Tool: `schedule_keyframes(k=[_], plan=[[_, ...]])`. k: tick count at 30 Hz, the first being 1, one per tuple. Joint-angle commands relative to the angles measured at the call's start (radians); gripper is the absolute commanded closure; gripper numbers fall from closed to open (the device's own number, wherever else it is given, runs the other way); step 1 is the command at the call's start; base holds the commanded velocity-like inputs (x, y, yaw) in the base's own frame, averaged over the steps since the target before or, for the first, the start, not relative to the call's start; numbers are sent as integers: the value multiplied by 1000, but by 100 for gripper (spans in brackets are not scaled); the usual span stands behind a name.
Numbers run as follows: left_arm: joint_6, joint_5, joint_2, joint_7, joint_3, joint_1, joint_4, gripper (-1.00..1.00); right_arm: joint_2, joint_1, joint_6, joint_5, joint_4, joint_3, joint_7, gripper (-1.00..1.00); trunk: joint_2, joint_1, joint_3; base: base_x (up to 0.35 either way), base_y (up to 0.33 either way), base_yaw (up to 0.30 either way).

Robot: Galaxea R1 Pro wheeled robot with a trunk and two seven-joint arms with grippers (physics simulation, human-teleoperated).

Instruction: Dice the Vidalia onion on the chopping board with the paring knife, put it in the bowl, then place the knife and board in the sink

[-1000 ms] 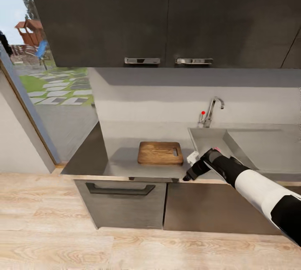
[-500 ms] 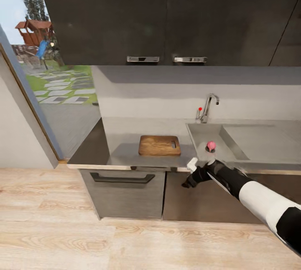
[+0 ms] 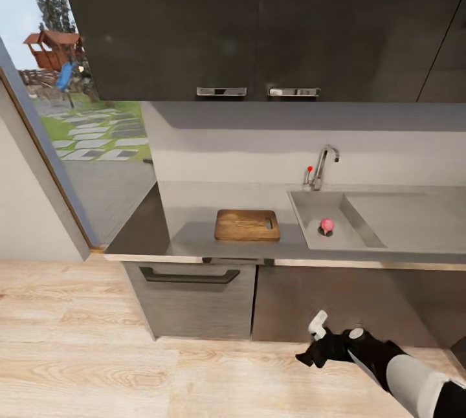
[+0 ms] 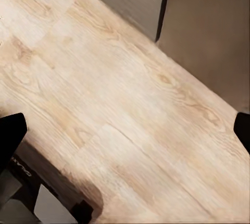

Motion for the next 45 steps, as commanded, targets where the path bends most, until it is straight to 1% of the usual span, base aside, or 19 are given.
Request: schedule_keyframes(k=[1, 3, 5, 6, 7, 10, 17, 18, 19, 21, 23, 24, 25, 28, 31, 32, 36, 40, 45], plan=[[-2, 2, 0, 1, -5, 0, -4, -100, 19, 19, -51, -14, 53, 7, 1, -100, -2, 1, -2, 0, 0, 0], [-1, 3, 0, 1, -4, -1, -14, -100, 40, 59, -113, -19, 101, 6, -3, -100, -2, 1, -2, 0, 0, 0], [0, 5, 0, 2, -4, -1, -34, -100, 54, 141, -179, -23, 129, 6, -20, -100, -2, 1, -2, 0, 0, 0], [1, 6, 0, 3, -4, -1, -47, -100, 63, 218, -226, -24, 139, 6, -54, -100, -2, 1, -2, 0, 0, 0], [1, 7, 0, 3, -4, -1, -51, -100, 66, 243, -242, -24, 141, 5, -68, -100, -2, 1, -2, 0, 0, 0], [2, 8, 1, 3, -4, -1, -66, -100, 106, 430, -364, -27, 146, 5, -202, -100, -2, 1, -2, 0, 0, 0], [3, 11, 1, 4, -1, -1, -71, -100, 169, 700, -531, -30, 147, 3, -415, -100, -2, 1, -2, 0, 0, 0], [2, 11, 1, 5, -1, -1, -71, -100, 176, 768, -564, -37, 147, 2, -443, -100, -2, 1, -2, 0, 0, 0], [2, 12, 2, 5, -1, -1, -71, -100, 185, 830, -582, -72, 147, 2, -462, -100, -2, 1, -2, 0, 0, 0], [2, 12, 2, 5, 0, -1, -70, -100, 204, 884, -591, -140, 148, 1, -480, -100, -2, 1, -2, 0, 0, 0], [2, 13, 2, 5, 0, -1, -70, -100, 226, 928, -597, -259, 147, 1, -509, -100, -2, 1, -2, 0, 0, 0], [2, 13, 2, 5, 0, -1, -70, -100, 229, 934, -598, -290, 147, 1, -517, -100, -2, 1, -2, 0, 0, 0], [2, 13, 1, 5, 0, -1, -71, -100, 232, 943, -597, -348, 145, 0, -531, -100, -2, 1, -2, 0, 0, 0], [1, 13, 2, 5, 0, -1, -71, -100, 226, 952, -594, -441, 139, 0, -559, -100, -2, 1, -2, 0, 0, 0], [0, 13, 4, 5, 0, -1, -71, -100, 212, 909, -592, -507, 107, -1, -630, -100, -2, 1, -2, 0, 0, 0], [0, 13, 5, 5, 0, -1, -71, -100, 198, 851, -590, -519, 99, -1, -677, -100, -2, 1, -2, 0, 0, 0], [-1, 13, 6, 4, 0, -1, -71, -100, 180, 772, -559, -526, 85, -1, -708, -100, -2, 1, -2, 0, 0, 0], [-2, 14, 6, 4, 0, -1, -71, -100, 170, 721, -509, -526, 58, -1, -716, -100, -2, 1, -2, 0, 0, 0], [-4, 14, 10, 3, 0, -1, -71, -100, 118, 679, -461, -527, -16, -1, -717, -100, -2, 1, -2, 0, 0, 0]])
